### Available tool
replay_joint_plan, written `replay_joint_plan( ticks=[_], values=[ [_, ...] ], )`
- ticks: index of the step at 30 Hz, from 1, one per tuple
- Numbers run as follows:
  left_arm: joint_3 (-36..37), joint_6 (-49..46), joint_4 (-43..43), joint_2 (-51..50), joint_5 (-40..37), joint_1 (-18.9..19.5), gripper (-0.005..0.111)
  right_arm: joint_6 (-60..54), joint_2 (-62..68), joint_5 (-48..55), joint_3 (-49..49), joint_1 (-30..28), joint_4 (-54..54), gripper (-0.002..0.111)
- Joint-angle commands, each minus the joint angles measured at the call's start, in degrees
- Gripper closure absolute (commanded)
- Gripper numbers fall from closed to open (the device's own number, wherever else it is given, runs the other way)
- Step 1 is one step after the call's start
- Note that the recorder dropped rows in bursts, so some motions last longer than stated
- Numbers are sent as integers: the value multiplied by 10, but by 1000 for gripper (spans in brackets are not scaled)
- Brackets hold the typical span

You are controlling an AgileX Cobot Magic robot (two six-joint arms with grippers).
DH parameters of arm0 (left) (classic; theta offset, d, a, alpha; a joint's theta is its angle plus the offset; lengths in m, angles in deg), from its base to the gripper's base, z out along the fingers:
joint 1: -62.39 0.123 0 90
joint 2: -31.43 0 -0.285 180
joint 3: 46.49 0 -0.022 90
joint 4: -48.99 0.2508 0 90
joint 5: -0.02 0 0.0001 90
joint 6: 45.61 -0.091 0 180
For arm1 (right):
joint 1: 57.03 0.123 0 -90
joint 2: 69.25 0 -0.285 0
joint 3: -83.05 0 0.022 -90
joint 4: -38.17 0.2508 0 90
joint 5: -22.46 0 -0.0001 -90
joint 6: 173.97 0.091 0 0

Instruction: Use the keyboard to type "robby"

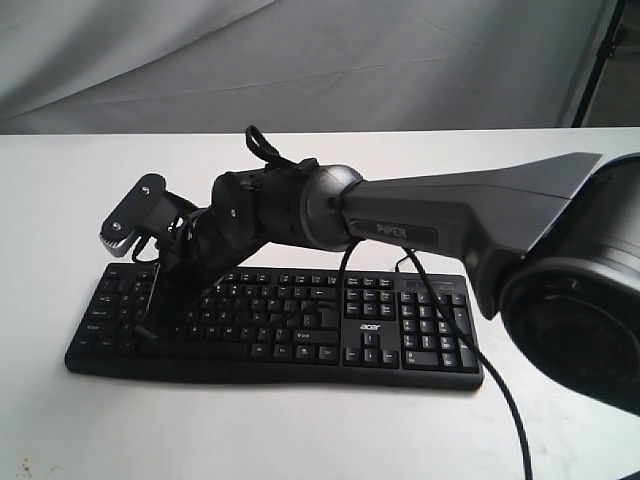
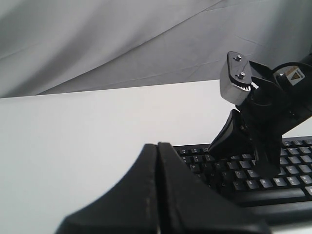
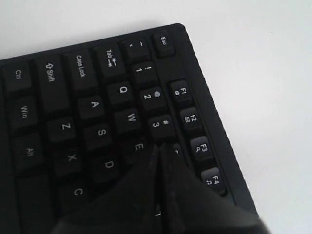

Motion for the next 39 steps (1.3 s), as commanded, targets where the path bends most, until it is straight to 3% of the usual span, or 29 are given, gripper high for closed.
replay_joint_plan(
  ticks=[1,11,18,23,26,30,39],
  values=[
    [2,2,3,2,4,-4,107,3,-4,-5,3,1,-6,108],
    [2,2,3,2,4,-4,107,6,12,-6,3,8,-15,108],
    [2,2,3,2,4,-4,107,35,-44,29,8,-6,-52,108],
    [2,2,3,2,4,-4,107,45,-118,-3,99,-28,-53,108],
    [2,2,3,2,4,-4,107,50,-188,-43,219,-48,-43,108],
    [2,2,3,2,4,-4,107,47,-216,-109,303,-60,-33,108],
    [2,2,3,2,4,-4,107,19,-176,-156,304,-45,-33,108]
  ],
)
